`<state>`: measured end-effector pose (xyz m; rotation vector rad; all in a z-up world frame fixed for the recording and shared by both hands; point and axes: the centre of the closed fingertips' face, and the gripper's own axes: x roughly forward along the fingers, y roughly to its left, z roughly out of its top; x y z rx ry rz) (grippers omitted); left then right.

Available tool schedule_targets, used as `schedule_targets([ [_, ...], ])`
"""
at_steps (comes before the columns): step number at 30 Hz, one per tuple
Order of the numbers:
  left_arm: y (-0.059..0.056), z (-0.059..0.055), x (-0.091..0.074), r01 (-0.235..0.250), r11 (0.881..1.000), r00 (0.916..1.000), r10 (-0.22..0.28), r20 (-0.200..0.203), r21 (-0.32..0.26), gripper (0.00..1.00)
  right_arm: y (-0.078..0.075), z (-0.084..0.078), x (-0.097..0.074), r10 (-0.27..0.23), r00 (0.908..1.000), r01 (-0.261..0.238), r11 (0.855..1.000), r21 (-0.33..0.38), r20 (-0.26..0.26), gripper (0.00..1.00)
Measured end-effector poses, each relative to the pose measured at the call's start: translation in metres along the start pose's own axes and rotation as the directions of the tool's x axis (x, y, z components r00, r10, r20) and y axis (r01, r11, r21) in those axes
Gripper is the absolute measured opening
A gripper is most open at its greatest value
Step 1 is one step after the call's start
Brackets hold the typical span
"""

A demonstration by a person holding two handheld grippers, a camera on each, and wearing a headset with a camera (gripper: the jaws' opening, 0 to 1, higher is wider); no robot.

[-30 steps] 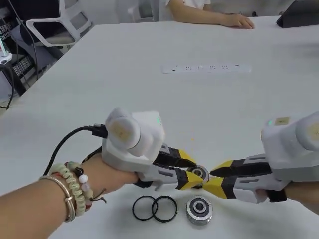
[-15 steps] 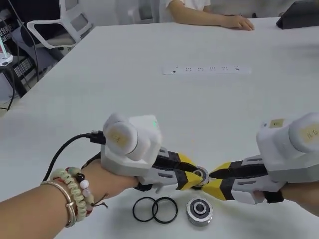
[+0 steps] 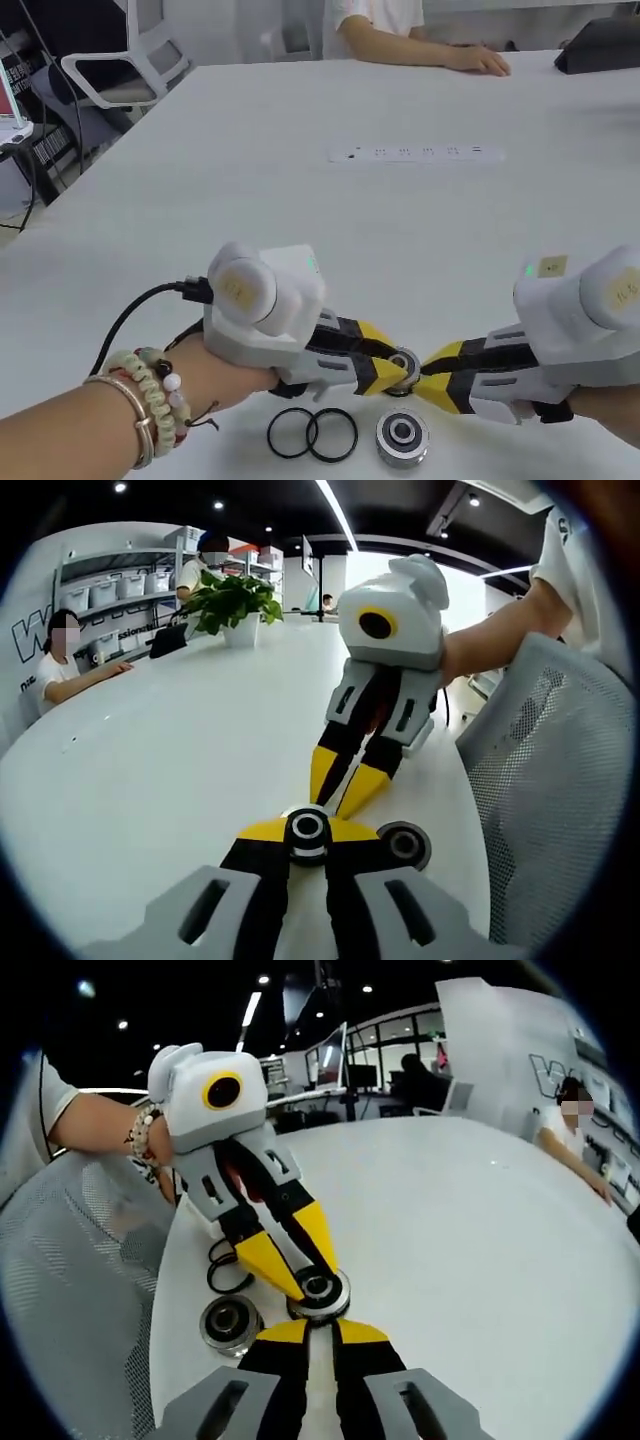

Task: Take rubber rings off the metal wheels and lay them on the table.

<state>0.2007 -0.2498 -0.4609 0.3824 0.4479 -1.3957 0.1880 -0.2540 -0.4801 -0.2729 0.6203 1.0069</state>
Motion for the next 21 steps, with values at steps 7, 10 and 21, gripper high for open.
schedule_targets([
  [7,0.000,0.000,0.000,-0.009,1.000,1.0000,0.009,0.002,-0.006,0.07,-0.002,0.000,0.000,-0.027,0.9996,0.027,1.000,0.005,-0.002,0.00],
  [10,0.000,0.000,0.000,-0.011,1.000,0.9999,0.011,0.003,-0.007,0.07,-0.004,0.000,0.000,-0.048,0.9989,0.048,0.998,0.037,0.001,0.00],
  [21,-0.001,0.000,0.000,-0.014,1.000,0.9999,0.014,0.000,0.016,0.07,-0.012,-0.003,-0.004,-0.061,0.9884,-0.037,0.793,0.608,0.139,0.00],
])
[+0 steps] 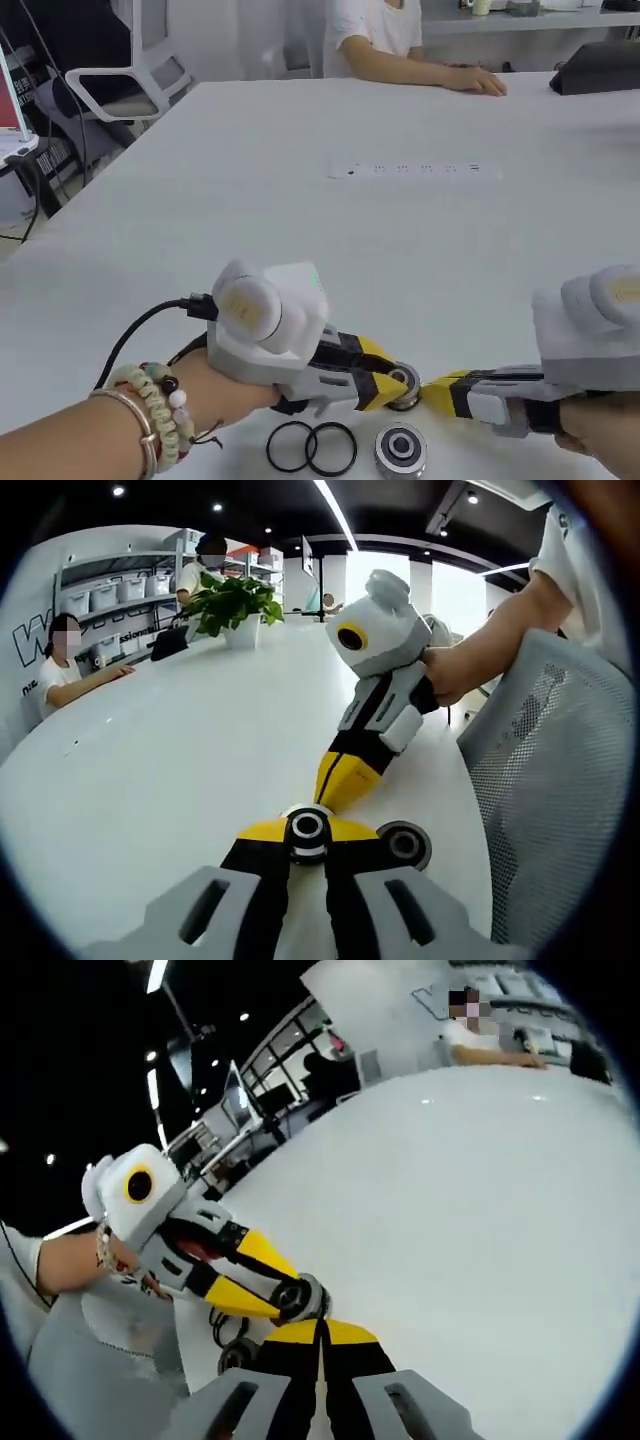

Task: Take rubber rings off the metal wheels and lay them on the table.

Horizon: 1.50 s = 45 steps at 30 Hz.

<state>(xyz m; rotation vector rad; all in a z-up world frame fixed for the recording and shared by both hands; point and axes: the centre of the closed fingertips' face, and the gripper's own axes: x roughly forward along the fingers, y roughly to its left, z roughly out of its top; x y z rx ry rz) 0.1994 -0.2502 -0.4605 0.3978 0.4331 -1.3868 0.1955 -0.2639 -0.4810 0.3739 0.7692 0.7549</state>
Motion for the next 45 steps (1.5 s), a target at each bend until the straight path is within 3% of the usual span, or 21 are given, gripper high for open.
schedule_targets([
  [2,0.000,0.000,0.000,0.000,1.000,1.0000,0.000,0.001,0.004,0.07,0.001,0.001,-0.003,0.019,0.9993,-0.021,0.996,0.083,0.031,0.00],
  [3,0.000,0.000,0.000,-0.001,1.000,1.0000,0.001,0.001,0.005,0.07,0.003,0.004,-0.004,0.034,0.9982,-0.038,0.996,0.084,0.050,0.00],
  [4,-0.001,0.000,0.000,0.000,1.000,1.0000,0.000,0.002,0.005,0.07,0.008,0.012,-0.007,0.058,0.9936,-0.070,0.989,0.127,0.096,0.00],
  [5,-0.001,0.000,0.000,0.000,1.000,1.0000,0.000,0.002,0.007,0.07,0.010,0.011,-0.009,0.072,0.9936,-0.085,0.984,0.155,0.088,0.00],
  [6,-0.001,0.000,0.000,0.000,1.000,1.0000,0.000,0.003,0.008,0.07,0.004,0.006,-0.007,0.043,0.9970,-0.050,0.992,0.115,0.065,0.00],
  [10,-0.001,0.000,0.000,0.000,1.000,1.0000,0.000,0.001,0.013,0.07,0.008,0.008,-0.006,0.063,0.9955,-0.071,0.990,0.125,0.071,0.00],
  [22,-0.002,0.000,0.000,0.005,1.000,1.0000,-0.005,-0.004,0.025,0.07,0.017,0.010,-0.002,0.050,0.9978,-0.052,0.998,0.045,0.043,0.00],
  [27,-0.002,0.000,0.001,0.010,1.000,0.9999,-0.010,-0.003,0.028,0.07,0.024,0.011,0.000,0.064,0.9977,-0.063,0.998,-0.018,0.024,0.00],
  [29,-0.003,0.000,0.001,0.010,1.000,0.9999,-0.010,-0.003,0.027,0.07,0.029,0.013,0.000,0.082,0.9963,-0.081,0.996,-0.033,0.025,0.00],
  [30,-0.003,0.000,0.001,0.010,1.000,0.9999,-0.010,-0.002,0.026,0.07,0.037,0.018,0.001,0.117,0.9921,-0.115,0.992,-0.043,0.046,0.00],
  [31,-0.003,0.001,0.001,0.010,1.000,0.9999,-0.010,-0.002,0.026,0.07,0.037,0.015,0.001,0.106,0.9942,-0.105,0.993,-0.049,0.018,0.00],
  [32,-0.003,0.000,0.001,0.010,1.000,0.9999,-0.010,-0.001,0.024,0.07,0.034,0.014,0.001,0.088,0.9962,-0.087,0.989,-0.116,0.002,0.00],
  [33,-0.003,0.000,0.001,0.010,1.000,1.0000,-0.010,0.000,0.023,0.07,0.029,0.013,0.002,0.034,0.9993,-0.036,0.985,-0.168,-0.014,0.00],
  [36,-0.002,0.001,0.001,-0.004,1.000,0.9999,0.004,0.010,-0.017,0.08,0.027,0.015,0.000,0.042,0.9991,-0.042,0.990,-0.136,-0.005,0.00],
  [45,-0.005,0.000,0.000,0.010,1.000,1.0000,-0.010,-0.003,-0.006,0.11,0.017,0.017,-0.006,0.011,0.9999,-0.010,0.994,-0.110,0.007,0.00],
])
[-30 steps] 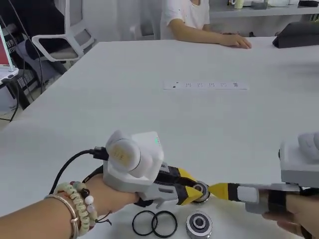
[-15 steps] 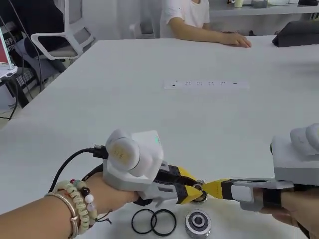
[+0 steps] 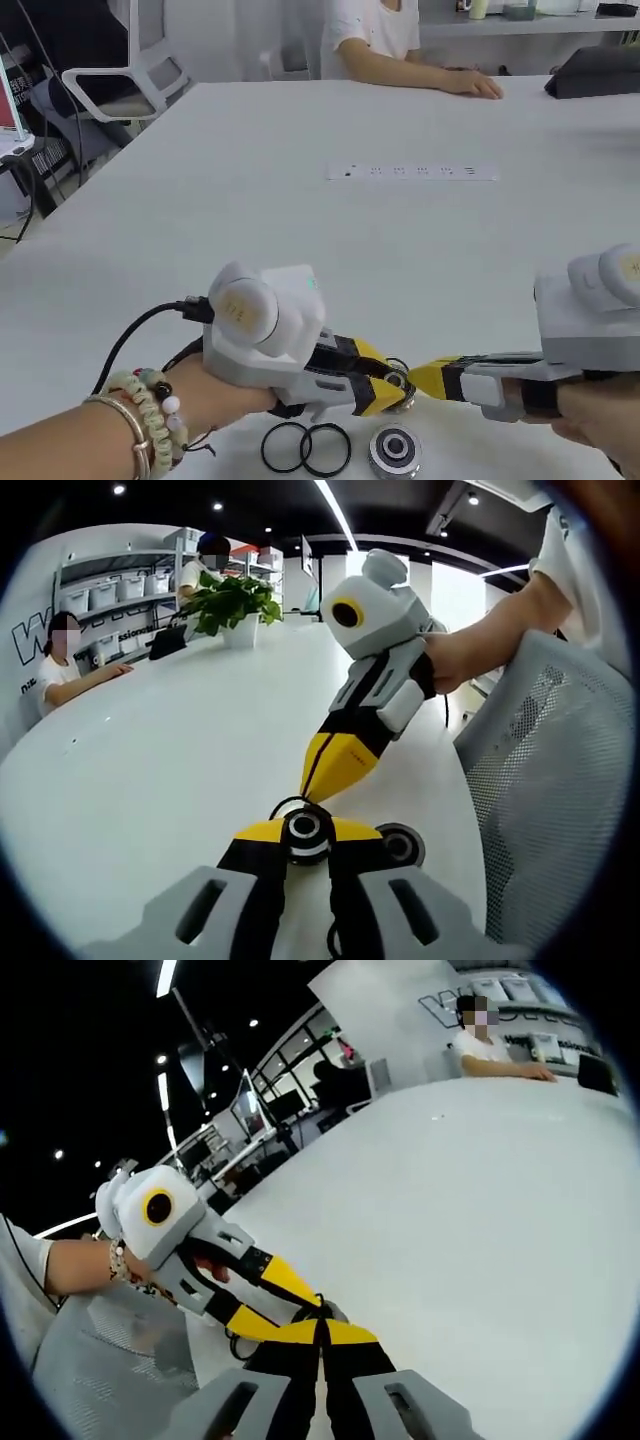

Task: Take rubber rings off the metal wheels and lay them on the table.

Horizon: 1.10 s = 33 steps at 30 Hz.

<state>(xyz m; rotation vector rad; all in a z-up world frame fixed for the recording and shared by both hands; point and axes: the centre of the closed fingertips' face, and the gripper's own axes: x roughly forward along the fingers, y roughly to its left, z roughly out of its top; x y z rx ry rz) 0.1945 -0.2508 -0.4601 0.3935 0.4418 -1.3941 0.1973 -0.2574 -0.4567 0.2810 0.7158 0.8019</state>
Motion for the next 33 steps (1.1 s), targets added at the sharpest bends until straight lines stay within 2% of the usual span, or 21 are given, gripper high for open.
schedule_targets([
  [3,0.000,0.000,-0.002,-0.002,1.000,1.0000,0.002,-0.007,0.007,0.10,0.001,0.002,-0.001,0.001,1.0000,-0.001,1.000,0.007,0.006,0.00],
  [10,0.002,0.007,-0.011,0.012,1.000,0.9999,-0.012,0.009,-0.013,0.13,0.001,0.006,-0.004,0.003,0.9997,-0.004,1.000,0.013,0.022,0.00],
  [17,0.008,0.019,-0.023,-0.002,1.000,0.9992,0.003,0.039,-0.022,0.34,-0.002,0.019,-0.013,-0.006,0.9979,0.004,1.000,0.024,0.064,0.00],
  [22,0.010,0.026,-0.030,-0.002,1.000,0.9985,0.003,0.054,-0.015,0.37,-0.001,0.024,-0.019,-0.015,0.9959,0.012,0.999,0.035,0.089,0.00],
  [26,0.011,0.030,-0.034,0.001,1.000,0.9983,-0.001,0.058,-0.010,0.44,0.001,0.028,-0.024,-0.017,0.9944,0.013,0.999,0.041,0.104,0.00],
  [30,0.011,0.036,-0.042,0.008,1.000,0.9988,-0.009,0.048,0.021,0.49,0.003,0.032,-0.031,-0.013,0.9920,0.008,0.999,0.037,0.125,0.00],
  [33,0.011,0.044,-0.050,0.001,1.000,0.9979,-0.002,0.065,0.018,0.55,0.004,0.036,-0.037,-0.014,0.9901,0.009,0.999,0.038,0.139,0.00],
])
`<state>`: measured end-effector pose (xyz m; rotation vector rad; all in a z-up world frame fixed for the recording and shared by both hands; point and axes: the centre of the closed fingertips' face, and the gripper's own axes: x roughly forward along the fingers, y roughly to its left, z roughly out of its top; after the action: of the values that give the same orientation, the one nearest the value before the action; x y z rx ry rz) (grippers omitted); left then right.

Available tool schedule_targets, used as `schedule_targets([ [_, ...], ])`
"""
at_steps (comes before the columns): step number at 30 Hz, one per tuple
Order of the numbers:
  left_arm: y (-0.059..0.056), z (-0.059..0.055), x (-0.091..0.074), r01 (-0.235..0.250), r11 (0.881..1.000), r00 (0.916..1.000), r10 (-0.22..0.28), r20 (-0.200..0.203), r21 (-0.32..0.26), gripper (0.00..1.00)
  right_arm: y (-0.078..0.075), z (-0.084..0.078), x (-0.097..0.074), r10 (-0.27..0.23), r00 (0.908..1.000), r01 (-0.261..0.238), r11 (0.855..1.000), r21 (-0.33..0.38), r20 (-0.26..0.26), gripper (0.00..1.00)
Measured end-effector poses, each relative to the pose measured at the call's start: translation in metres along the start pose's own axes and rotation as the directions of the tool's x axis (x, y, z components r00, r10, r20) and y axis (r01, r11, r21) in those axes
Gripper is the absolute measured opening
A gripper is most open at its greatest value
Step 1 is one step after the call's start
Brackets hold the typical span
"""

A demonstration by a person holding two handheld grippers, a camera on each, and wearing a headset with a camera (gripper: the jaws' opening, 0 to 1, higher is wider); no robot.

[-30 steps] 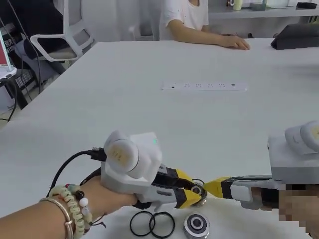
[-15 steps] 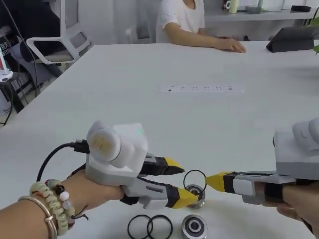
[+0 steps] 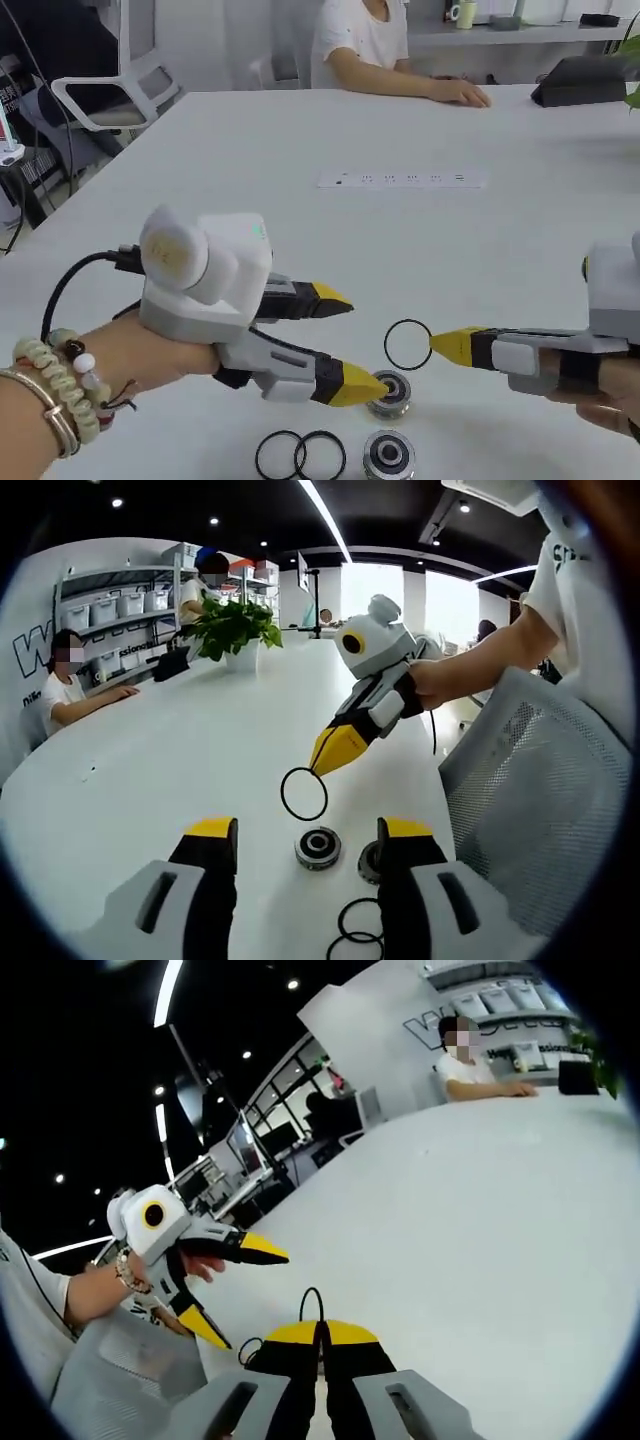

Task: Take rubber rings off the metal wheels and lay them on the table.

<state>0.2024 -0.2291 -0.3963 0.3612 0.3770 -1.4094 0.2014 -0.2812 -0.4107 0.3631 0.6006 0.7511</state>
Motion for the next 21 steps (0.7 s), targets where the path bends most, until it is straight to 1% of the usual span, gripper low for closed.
schedule_targets([
  [2,-0.004,0.004,-0.006,0.009,1.000,0.9999,-0.009,0.004,-0.001,0.60,0.000,0.003,-0.005,0.001,0.9999,-0.001,1.000,-0.002,0.010,0.00],
  [4,-0.007,0.005,-0.013,0.012,1.000,0.9999,-0.011,-0.007,0.022,0.62,0.002,0.007,-0.010,0.009,0.9998,-0.009,1.000,0.004,0.020,0.00],
  [6,-0.010,0.007,-0.021,0.013,1.000,0.9998,-0.013,-0.015,0.024,0.65,0.002,0.011,-0.014,0.009,0.9994,-0.009,1.000,0.005,0.033,0.00],
  [7,-0.011,0.007,-0.024,0.014,1.000,0.9998,-0.014,-0.017,0.023,0.67,0.002,0.013,-0.016,0.008,0.9992,-0.009,1.000,0.006,0.038,0.00],
  [10,-0.015,0.006,-0.037,0.010,0.999,0.9995,-0.008,-0.030,0.044,0.71,0.004,0.018,-0.021,0.010,0.9984,-0.011,1.000,0.007,0.056,0.00],
  [12,-0.016,0.004,-0.048,-0.001,0.998,0.9989,0.004,-0.047,0.058,0.72,0.005,0.020,-0.024,0.010,0.9980,-0.010,1.000,0.004,0.062,0.00],
  [15,-0.016,0.004,-0.062,-0.017,0.998,0.9984,0.020,-0.053,0.068,0.74,0.007,0.024,-0.025,0.011,0.9977,-0.011,1.000,-0.006,0.066,0.00],
  [19,-0.015,0.004,-0.080,-0.058,0.996,0.9972,0.061,-0.043,0.069,0.77,0.012,0.027,-0.027,0.020,0.9975,-0.018,1.000,-0.022,0.067,0.00],
  [21,-0.015,0.004,-0.085,-0.070,0.995,0.9966,0.073,-0.038,0.067,0.78,0.013,0.028,-0.027,0.019,0.9976,-0.017,0.999,-0.029,0.067,0.00],
])
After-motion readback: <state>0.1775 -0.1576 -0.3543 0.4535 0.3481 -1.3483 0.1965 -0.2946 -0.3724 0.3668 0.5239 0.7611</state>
